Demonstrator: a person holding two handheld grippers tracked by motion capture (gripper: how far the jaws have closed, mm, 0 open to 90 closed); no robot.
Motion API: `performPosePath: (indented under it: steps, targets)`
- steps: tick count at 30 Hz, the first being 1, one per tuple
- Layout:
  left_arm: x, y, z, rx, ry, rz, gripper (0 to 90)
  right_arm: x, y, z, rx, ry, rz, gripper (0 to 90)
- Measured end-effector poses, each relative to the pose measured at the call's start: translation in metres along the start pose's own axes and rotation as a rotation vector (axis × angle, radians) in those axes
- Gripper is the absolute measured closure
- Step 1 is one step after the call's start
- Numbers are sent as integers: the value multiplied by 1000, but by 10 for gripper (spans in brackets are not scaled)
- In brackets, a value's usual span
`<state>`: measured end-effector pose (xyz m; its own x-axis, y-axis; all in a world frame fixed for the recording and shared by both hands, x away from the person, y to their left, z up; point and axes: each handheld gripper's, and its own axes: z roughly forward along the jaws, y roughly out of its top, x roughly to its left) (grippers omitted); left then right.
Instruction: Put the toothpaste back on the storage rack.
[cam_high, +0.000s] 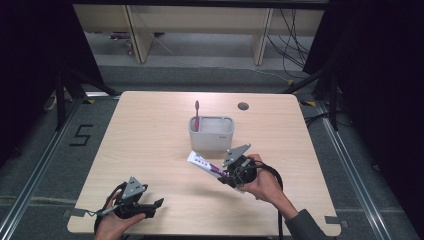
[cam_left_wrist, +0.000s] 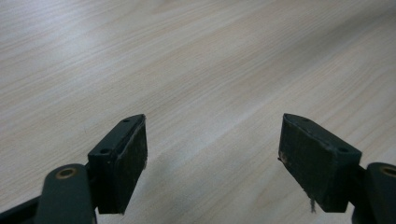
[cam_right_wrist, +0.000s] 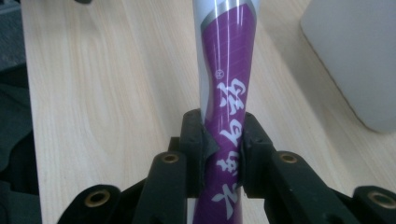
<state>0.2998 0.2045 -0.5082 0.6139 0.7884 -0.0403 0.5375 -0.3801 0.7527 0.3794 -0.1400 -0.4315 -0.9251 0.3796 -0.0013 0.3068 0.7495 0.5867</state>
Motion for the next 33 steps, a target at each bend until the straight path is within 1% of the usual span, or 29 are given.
performPosePath:
  steps: [1,3,5,6,7,8,9,10,11,12,13,14,15,16,17,18,19,20,22,24,26,27,28,29,30,31,32,33]
  targets:
    - [0,0,0,0,2,0,232,-2,1,-1,-26,-5,-11,756]
    - [0,0,0,1,0,1,232,-4,2,-4,-32,9,0,756]
    - [0,0,0,-1,0,0,233,-5,3,-8,-63,-8,9,757]
    - [0,0,0,0,1,0,232,-6,4,-9,-67,0,18,757]
    - [0,0,0,0,1,0,232,-7,5,-11,-86,-16,22,757]
    - [0,0,0,0,1,1,232,-8,6,-13,-93,-10,32,757]
    - [0,0,0,-4,0,0,232,-10,7,-14,-111,-6,19,757]
    - [0,0,0,-7,-2,0,232,-11,8,-16,-121,-8,23,757]
    - [0,-1,1,-11,-3,0,232,-13,10,-18,-128,-2,47,757]
    - [0,0,0,-7,-2,-1,232,-14,11,-19,-151,-14,49,757]
    - [0,0,0,-7,-2,-1,232,-16,13,-21,-171,-5,46,757]
    - [0,0,0,-8,-2,-1,232,-18,14,-23,-192,-13,50,757]
    - [0,0,0,-7,-2,-1,232,-21,15,-25,-207,-9,49,757]
    - [0,-1,0,-9,-3,1,232,-23,17,-27,-217,-3,59,757]
    - [0,0,0,-2,-1,2,232,-25,18,-29,-246,-20,68,757]
    - [0,-1,1,-9,-4,0,232,-29,20,-30,-267,-14,67,757]
    - [0,-1,1,-5,-8,7,232,-33,23,-33,-287,-30,80,758]
    - [0,-1,0,-3,-9,10,232,-35,24,-34,-296,-34,100,757]
    - [0,-1,1,-2,-10,11,232,-39,27,-35,-313,-42,93,758]
    - [0,-1,1,-6,-9,5,232,-45,30,-37,-339,-63,99,758]
    - [0,-1,1,-7,-9,4,232,-50,34,-38,-369,-67,119,758]
    - [0,-1,1,-7,-9,3,232,-55,36,-39,-372,-67,129,758]
    - [0,-1,1,-4,-8,7,232,-57,37,-40,-389,-91,128,758]
    - [0,-1,1,-3,-10,8,232,-61,39,-39,-415,-80,141,758]
    - [0,-1,1,-2,-11,8,232,-64,40,-40,-425,-83,147,758]
    - [0,-1,1,-3,-9,8,232,-67,42,-41,-446,-103,154,758]
    - [0,-1,1,-5,-9,5,232,-72,44,-41,-466,-112,160,758]
    - [0,-2,2,-6,-6,-2,232,-74,45,-41,-474,-109,166,758]
